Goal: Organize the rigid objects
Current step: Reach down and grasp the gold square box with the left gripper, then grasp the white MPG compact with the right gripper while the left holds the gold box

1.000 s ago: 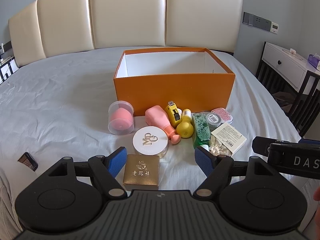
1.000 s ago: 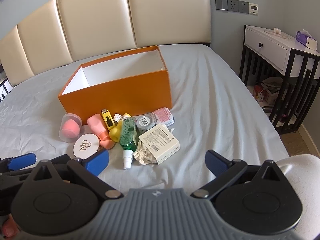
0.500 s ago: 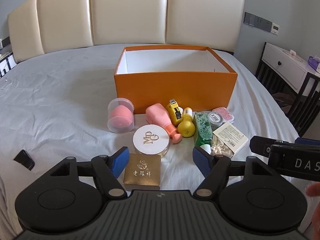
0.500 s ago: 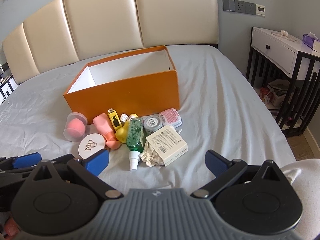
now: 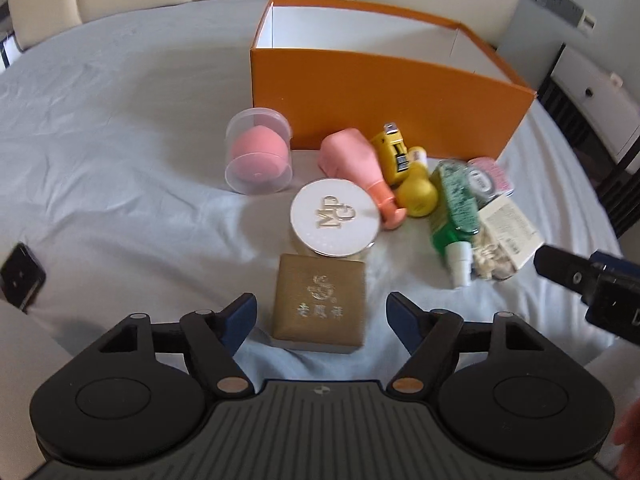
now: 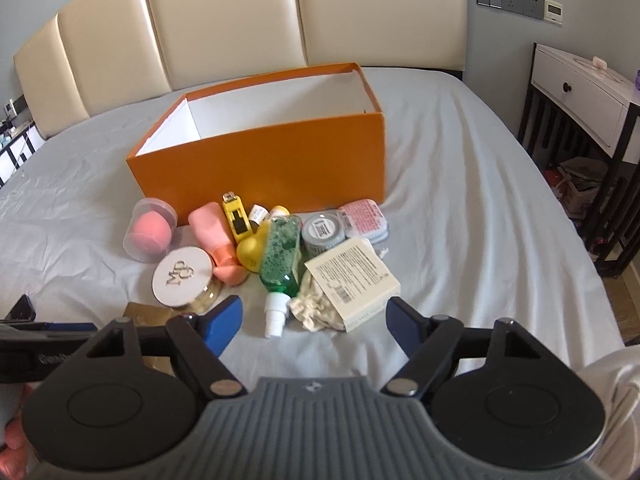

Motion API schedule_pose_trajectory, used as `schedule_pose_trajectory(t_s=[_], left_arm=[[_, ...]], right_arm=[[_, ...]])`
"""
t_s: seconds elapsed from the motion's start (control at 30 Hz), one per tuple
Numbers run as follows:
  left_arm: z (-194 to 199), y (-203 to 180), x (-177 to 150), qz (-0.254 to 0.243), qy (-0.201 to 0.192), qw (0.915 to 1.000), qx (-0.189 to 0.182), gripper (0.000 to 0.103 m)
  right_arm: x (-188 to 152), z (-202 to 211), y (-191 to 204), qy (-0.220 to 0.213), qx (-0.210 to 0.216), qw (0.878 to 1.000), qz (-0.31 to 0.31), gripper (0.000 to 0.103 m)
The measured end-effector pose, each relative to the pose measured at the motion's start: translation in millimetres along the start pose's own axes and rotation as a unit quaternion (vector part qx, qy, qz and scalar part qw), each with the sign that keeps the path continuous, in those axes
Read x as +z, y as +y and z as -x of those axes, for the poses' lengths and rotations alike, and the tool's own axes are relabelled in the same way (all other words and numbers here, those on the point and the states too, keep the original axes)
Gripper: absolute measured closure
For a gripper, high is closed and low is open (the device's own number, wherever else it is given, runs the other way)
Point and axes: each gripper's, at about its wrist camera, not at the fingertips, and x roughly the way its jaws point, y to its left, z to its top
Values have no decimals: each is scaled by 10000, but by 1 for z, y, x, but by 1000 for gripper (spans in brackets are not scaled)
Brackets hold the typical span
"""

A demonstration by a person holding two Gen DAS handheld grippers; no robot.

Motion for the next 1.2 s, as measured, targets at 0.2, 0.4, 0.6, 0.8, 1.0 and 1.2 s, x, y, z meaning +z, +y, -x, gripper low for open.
schedule_pose_trajectory(t_s=[0.2, 0.4, 0.6, 0.8, 1.0, 1.2], left_arm=[[-28, 2, 11, 114, 502, 9987, -2, 14], [-49, 1, 16, 70, 840, 9964, 25, 22], [-54, 8, 17, 152, 943, 9954, -49, 35], [-35, 33, 30, 502, 558, 9968, 262, 36], [-26, 69, 54, 634, 250, 9958, 609, 36], [-38, 83, 65, 816, 248, 9953, 470, 36]], right_arm=[[11, -24, 10, 184, 268, 9994, 124, 25], [15, -47, 26, 373, 497, 9973, 398, 30], [22, -65, 43, 475, 750, 9943, 584, 33], [32, -78, 56, 493, 872, 9931, 608, 42], [30, -96, 87, 673, 1001, 9870, 1065, 42], [25, -115, 116, 764, 853, 9816, 1527, 29]])
